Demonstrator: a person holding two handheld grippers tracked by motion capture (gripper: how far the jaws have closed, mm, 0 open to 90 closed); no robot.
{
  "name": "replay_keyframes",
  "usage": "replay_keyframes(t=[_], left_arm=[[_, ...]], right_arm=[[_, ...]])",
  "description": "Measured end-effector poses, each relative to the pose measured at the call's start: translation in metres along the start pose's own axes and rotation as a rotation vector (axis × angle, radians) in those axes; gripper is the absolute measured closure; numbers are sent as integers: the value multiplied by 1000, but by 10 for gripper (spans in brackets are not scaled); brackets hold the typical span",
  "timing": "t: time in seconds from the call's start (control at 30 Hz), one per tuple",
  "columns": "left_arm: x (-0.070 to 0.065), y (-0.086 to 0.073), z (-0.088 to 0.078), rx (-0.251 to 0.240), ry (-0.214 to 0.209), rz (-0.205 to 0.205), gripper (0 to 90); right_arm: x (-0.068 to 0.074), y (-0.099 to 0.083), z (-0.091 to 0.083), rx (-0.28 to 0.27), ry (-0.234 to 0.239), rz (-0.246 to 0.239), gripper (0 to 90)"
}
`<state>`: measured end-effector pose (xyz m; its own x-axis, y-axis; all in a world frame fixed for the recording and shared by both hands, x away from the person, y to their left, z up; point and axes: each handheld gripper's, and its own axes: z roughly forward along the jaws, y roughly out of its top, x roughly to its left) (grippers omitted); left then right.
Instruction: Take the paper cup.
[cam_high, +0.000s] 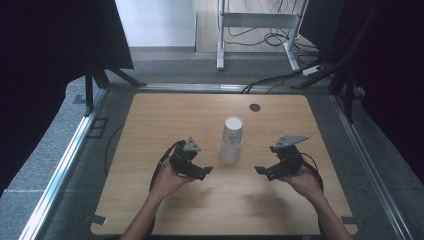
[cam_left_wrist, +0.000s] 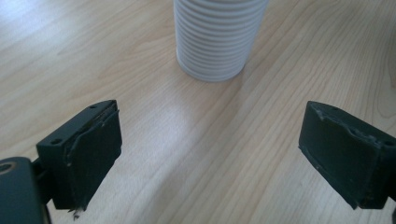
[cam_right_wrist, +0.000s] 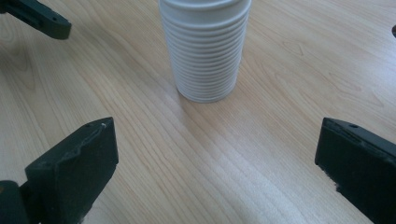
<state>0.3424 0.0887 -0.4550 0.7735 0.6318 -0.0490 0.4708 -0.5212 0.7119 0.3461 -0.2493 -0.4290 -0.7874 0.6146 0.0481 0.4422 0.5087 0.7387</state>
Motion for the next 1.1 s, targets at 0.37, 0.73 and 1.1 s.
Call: replay_keyframes(t=[0.37, 0.73, 1.1], left_arm=[[-1, 17, 12, -20, -12, 36, 64], [-1, 32, 25, -40, -16, 51, 64], [0, 46, 37, -54, -30, 58, 64]], right_arm=[[-3, 18, 5, 5, 24, -12, 0], [-4, 37, 11, 19, 32, -38, 2], [-7, 55, 19, 25, 56, -31, 33]])
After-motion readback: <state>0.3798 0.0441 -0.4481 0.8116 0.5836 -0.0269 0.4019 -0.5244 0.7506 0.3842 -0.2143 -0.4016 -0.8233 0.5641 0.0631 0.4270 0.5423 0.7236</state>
